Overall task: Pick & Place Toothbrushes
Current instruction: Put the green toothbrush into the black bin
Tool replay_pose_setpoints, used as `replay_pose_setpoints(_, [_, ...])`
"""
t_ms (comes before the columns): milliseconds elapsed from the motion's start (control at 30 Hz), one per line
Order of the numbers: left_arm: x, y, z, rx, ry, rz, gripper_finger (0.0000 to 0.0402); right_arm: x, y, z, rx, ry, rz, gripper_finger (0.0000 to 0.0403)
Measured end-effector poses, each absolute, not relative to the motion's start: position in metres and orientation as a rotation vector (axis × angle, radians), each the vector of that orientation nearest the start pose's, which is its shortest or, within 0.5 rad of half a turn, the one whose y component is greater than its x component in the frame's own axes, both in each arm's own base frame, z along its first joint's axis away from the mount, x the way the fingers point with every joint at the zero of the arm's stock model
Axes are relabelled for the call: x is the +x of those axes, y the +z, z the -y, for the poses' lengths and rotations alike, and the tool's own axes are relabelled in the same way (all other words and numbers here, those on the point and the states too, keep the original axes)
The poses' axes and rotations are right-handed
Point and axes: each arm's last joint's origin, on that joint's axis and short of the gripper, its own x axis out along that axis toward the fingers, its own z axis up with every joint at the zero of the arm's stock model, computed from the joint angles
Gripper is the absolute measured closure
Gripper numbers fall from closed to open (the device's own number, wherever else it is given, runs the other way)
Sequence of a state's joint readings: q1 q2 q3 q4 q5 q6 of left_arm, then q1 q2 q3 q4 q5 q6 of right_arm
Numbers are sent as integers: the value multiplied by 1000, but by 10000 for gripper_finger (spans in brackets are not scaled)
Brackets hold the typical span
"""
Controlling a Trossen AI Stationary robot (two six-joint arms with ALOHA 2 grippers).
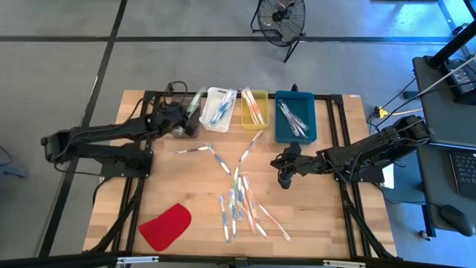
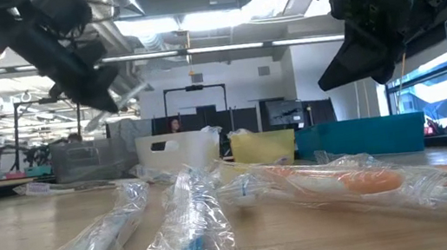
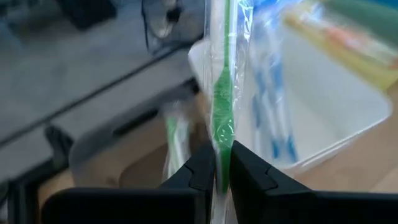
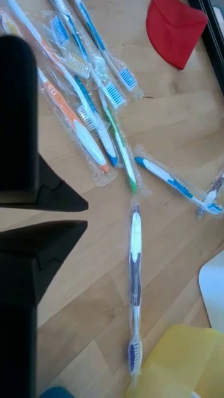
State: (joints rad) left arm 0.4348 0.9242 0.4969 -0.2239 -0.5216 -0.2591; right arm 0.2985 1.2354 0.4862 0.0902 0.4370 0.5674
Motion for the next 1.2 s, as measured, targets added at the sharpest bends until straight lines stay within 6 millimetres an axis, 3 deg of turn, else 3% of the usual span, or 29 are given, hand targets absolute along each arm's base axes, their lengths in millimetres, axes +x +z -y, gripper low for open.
replay_pose_setpoints(200, [149,200,-102,-302,1037,-651,373,221,172,-55,312,-301,-554,377])
replay_pose_setpoints(533, [139,197,-114,-422,1029,-666,373,222,173,-55,314,-299,-548,376])
replay_pose_setpoints(867, [132,218,-122,-527,1021,-727,373,222,173,-55,312,-299,-548,357])
replay_pose_setpoints(1200, [141,197,-128,-594,999,-850,373,223,174,-56,319,-294,-531,346])
